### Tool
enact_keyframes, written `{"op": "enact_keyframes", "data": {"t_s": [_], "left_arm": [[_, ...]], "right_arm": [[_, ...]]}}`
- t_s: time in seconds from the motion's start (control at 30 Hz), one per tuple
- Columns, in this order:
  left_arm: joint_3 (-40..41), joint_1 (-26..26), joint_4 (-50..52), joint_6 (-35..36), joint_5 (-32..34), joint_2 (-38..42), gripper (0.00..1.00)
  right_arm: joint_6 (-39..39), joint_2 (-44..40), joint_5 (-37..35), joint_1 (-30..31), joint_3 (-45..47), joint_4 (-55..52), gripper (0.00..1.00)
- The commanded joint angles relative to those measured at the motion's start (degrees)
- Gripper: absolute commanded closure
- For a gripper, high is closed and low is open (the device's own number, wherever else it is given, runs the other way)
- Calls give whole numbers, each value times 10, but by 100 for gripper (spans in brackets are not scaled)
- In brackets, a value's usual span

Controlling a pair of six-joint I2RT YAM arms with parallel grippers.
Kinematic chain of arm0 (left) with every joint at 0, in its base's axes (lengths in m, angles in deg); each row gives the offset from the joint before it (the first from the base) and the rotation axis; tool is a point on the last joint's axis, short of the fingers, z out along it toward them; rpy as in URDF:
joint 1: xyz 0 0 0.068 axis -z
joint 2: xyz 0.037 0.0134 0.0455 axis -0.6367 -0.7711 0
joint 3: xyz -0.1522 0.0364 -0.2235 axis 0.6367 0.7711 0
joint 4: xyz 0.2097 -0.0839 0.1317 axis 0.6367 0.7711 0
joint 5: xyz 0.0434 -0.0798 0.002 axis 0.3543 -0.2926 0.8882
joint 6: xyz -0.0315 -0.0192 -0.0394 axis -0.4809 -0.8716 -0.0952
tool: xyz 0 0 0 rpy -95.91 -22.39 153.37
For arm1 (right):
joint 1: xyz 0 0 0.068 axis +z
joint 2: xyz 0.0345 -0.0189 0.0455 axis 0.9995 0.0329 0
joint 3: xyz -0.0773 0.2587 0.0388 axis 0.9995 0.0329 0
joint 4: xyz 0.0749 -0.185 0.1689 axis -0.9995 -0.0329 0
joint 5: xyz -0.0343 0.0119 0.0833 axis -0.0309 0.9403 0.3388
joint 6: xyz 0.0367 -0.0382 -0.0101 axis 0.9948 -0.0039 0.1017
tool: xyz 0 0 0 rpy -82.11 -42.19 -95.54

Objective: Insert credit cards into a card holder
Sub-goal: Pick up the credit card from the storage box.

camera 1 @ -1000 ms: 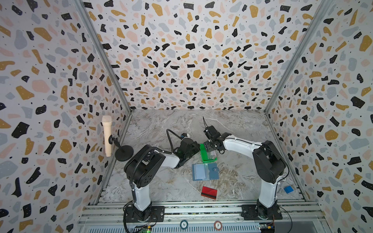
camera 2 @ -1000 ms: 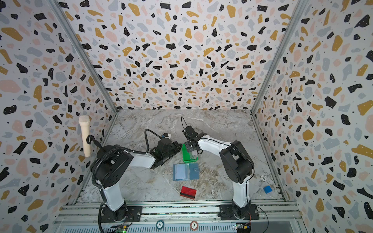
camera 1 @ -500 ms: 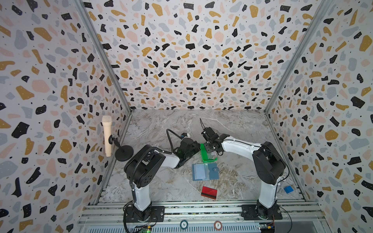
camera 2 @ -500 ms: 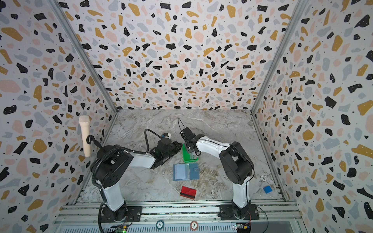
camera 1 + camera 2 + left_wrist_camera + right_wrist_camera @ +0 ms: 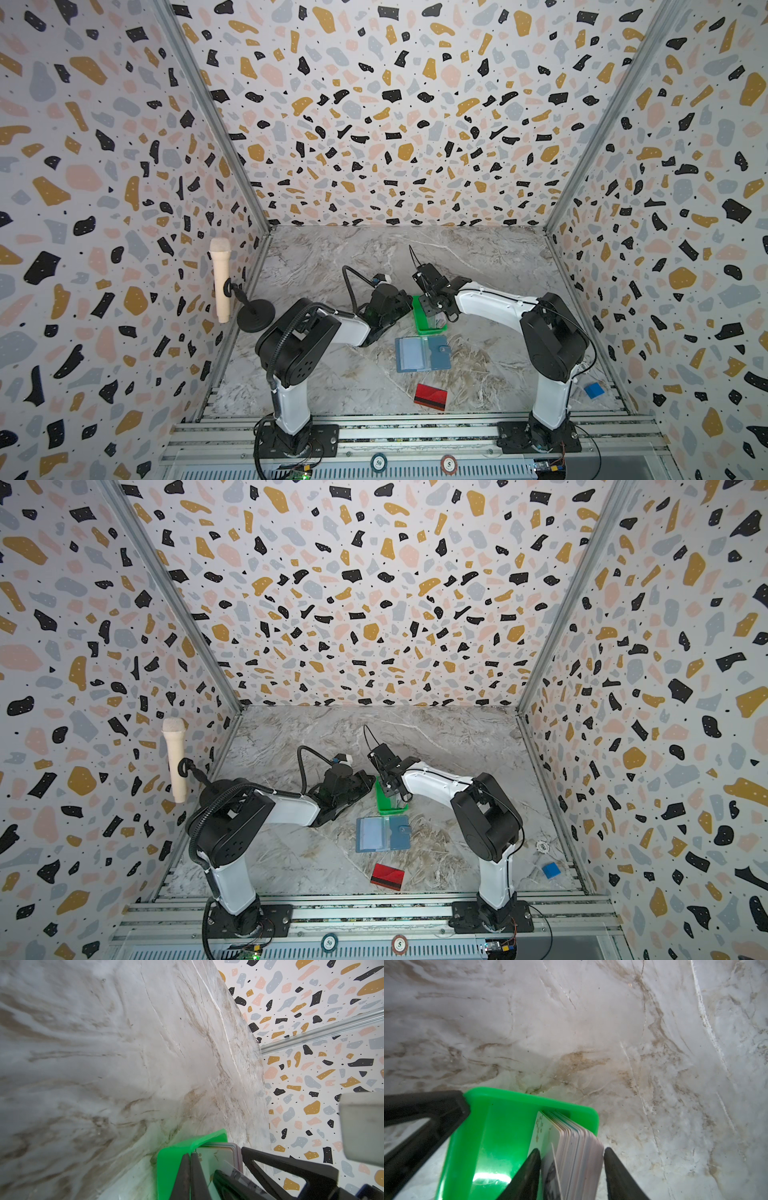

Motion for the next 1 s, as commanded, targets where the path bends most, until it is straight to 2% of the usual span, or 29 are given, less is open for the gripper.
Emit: {"op": "enact_keyframes", "data": {"t_s": [0.0,0.37,0.43,0.63,0.97], "left_arm": [[4,1,-25,-1,7,-4,100],[2,1,-29,-3,4,-9,100],[2,1,-29,-4,2,-9,100],[4,0,-31,-4,1,-9,100],[2,0,-35,-7,-2,-14,100]], "right_arm": [[-3,-32,-20,5,-19,-25,50],[0,-29,-27,17,-19,-28,62],[0,-27,-28,19,-17,-28,62],[2,-19,-45,20,-21,-37,50],[-2,-30,-61,24,-28,-43,52]]}}
